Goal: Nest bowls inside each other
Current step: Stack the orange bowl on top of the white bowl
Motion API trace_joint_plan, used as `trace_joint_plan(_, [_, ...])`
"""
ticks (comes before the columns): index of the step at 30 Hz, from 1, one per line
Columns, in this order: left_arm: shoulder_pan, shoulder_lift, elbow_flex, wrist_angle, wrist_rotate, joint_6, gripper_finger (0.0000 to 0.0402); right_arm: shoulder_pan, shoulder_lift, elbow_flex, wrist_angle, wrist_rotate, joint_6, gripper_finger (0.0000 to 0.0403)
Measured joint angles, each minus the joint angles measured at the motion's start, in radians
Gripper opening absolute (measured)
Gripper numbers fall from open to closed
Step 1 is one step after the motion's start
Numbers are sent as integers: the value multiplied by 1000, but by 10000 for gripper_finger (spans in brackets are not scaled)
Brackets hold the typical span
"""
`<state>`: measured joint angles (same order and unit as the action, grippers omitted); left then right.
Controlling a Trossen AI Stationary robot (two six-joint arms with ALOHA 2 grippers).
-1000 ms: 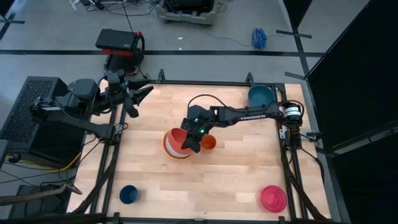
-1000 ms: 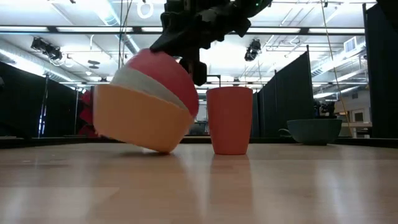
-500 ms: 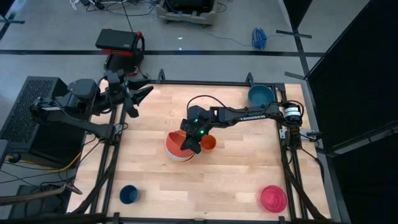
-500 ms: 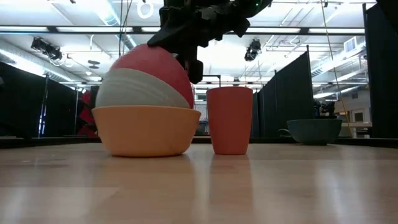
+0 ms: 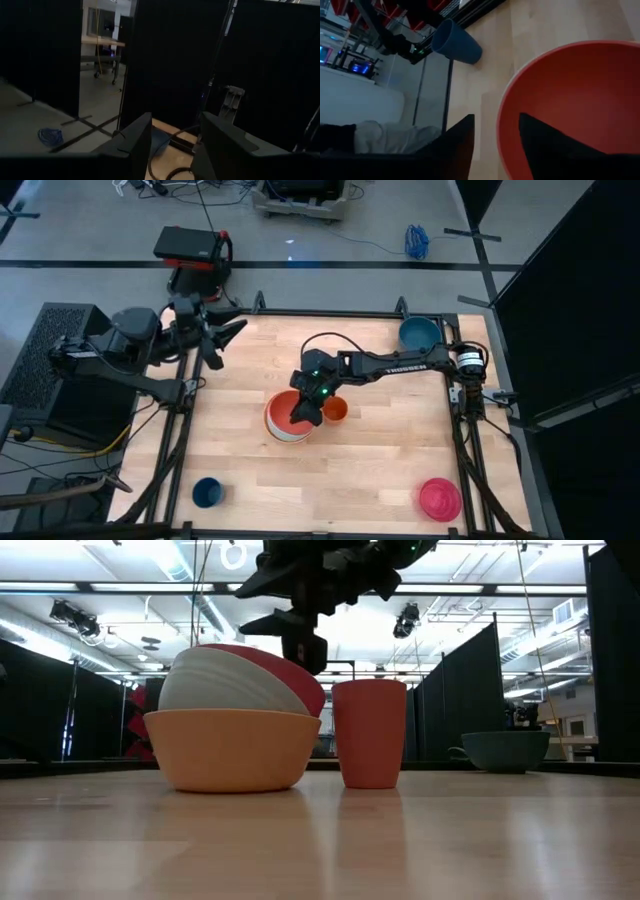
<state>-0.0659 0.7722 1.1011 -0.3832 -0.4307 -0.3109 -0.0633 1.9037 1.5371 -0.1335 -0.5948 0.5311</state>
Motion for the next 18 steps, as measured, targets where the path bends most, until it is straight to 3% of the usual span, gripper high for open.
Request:
trace_joint_plan(10, [-1,34,0,-193,97,-147,158,-38,-77,12,105,-24,69,157])
trace_joint_plan(18, [-2,197,0,-271,358,-219,158,-100,-209,15,29,20,23,131])
